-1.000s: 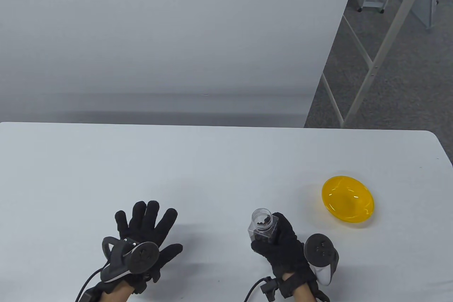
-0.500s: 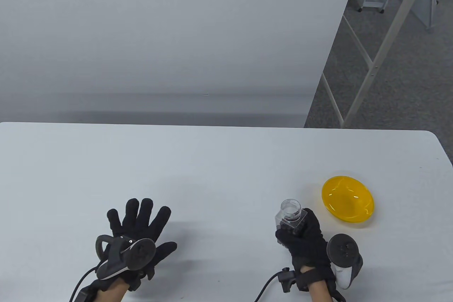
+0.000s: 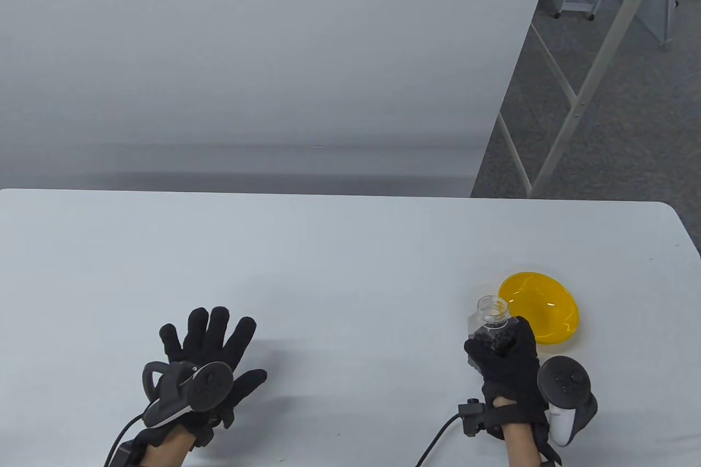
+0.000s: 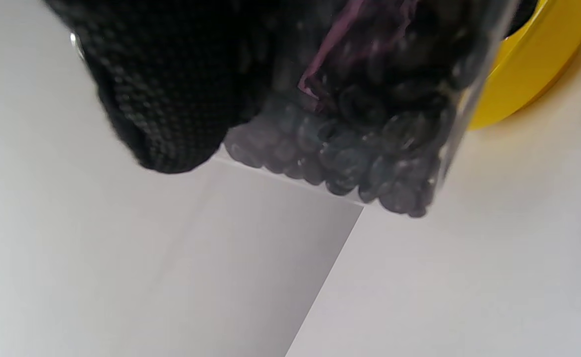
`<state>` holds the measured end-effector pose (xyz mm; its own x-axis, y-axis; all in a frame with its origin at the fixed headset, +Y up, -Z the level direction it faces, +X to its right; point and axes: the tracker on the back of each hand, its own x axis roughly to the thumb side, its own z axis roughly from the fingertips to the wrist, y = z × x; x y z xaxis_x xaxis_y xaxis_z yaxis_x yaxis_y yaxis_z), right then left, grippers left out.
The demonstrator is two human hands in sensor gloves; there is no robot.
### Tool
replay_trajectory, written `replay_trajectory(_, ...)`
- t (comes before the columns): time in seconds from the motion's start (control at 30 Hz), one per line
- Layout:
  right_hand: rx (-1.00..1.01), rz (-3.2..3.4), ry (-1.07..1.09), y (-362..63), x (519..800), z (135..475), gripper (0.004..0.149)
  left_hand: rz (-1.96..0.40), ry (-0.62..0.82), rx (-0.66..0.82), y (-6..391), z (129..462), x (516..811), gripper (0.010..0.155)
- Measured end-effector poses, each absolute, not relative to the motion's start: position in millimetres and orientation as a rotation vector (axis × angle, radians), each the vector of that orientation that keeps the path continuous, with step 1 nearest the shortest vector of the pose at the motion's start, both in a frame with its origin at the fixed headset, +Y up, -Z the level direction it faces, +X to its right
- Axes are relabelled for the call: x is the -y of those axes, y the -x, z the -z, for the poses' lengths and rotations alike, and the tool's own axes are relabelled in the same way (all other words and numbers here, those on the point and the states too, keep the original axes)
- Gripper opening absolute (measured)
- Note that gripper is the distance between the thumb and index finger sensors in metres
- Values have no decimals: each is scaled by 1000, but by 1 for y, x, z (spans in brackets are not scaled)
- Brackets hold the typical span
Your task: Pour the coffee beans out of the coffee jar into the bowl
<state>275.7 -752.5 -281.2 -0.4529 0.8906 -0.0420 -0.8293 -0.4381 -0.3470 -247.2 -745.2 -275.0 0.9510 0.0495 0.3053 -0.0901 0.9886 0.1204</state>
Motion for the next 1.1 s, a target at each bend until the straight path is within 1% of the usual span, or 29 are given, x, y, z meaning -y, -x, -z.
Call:
replay_trajectory(0.43, 397, -2115, 468, -328, 737, 282, 92, -66, -143, 312, 248, 279, 747, 92)
replay_trajectory(0.57, 402, -2131, 552, -338, 734, 284, 92, -75, -174, 318, 248, 279, 748, 92)
replay_trajectory(0.87, 403, -2207, 759, -360, 731, 287, 92, -82, -165, 304, 249, 280, 749, 93)
replay_trajectory(1.1, 380, -2274, 864, -367, 732, 288, 93, -82, -158, 309, 248, 280, 750, 92)
